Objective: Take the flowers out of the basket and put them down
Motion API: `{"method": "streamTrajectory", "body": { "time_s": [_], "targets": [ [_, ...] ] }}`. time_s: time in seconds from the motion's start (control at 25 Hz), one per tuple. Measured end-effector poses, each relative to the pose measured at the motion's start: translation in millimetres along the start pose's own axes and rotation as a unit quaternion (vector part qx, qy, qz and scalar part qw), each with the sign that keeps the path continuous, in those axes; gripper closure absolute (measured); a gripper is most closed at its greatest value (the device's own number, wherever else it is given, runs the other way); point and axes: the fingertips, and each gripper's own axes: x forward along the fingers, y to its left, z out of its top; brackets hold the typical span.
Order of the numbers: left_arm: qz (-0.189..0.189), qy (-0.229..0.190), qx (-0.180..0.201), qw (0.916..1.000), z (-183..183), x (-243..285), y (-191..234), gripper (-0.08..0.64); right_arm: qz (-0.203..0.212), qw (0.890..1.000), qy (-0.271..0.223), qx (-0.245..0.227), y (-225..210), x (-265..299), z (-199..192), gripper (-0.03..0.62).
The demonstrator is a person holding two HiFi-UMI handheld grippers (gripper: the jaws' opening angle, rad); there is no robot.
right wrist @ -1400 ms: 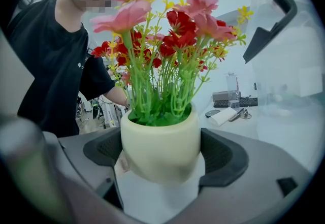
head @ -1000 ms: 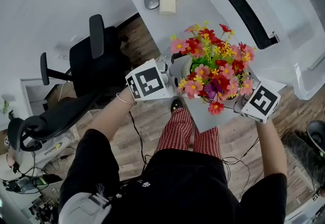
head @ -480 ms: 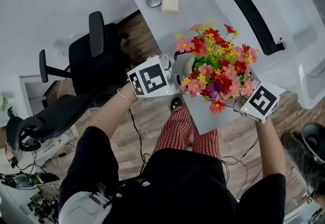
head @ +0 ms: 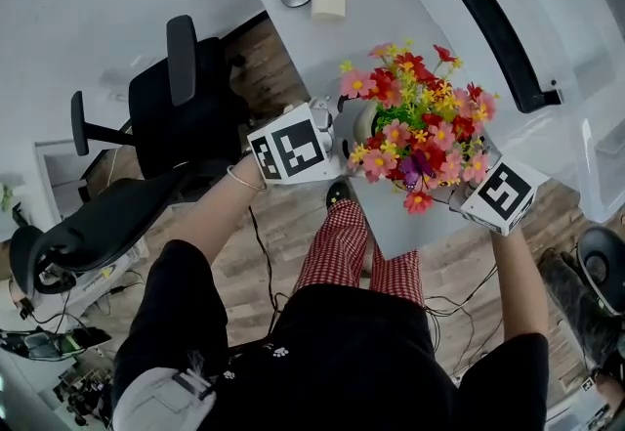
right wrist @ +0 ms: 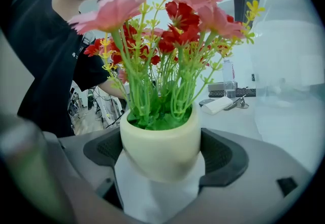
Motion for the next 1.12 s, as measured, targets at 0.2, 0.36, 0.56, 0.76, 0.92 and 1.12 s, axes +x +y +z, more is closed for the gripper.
{"method": "streamTrajectory", "body": {
  "time_s": [0.2,0.36,0.56,0.76,0.92,1.12],
  "targets": [
    [0.001,0.009,0.000,1.0000,5,-1,-1,0.040,-0.001,1.000,-0.002,0.002,1,-3,5,0.130],
    [0.001,0.012,-0.001,0.9999,-2,3,1,0.040,-0.002,1.000,0.002,0.006,-2,0,-2,0.130],
    [0.005,0.016,0.003,0.9999,-7,6,4,0.040,-0.004,1.000,0.004,-0.001,-6,0,-7,0.130],
    [0.002,0.017,0.001,0.9998,-7,7,4,0.040,-0.008,1.000,0.011,0.005,-6,0,-8,0.130],
    [0.000,0.019,0.001,0.9998,-8,8,4,0.040,-0.013,1.000,0.014,0.009,-6,0,-8,0.130],
    [-0.004,0.023,0.002,0.9997,-12,10,5,0.040,-0.016,1.000,0.016,0.012,-7,2,-13,0.130]
  ]
}}
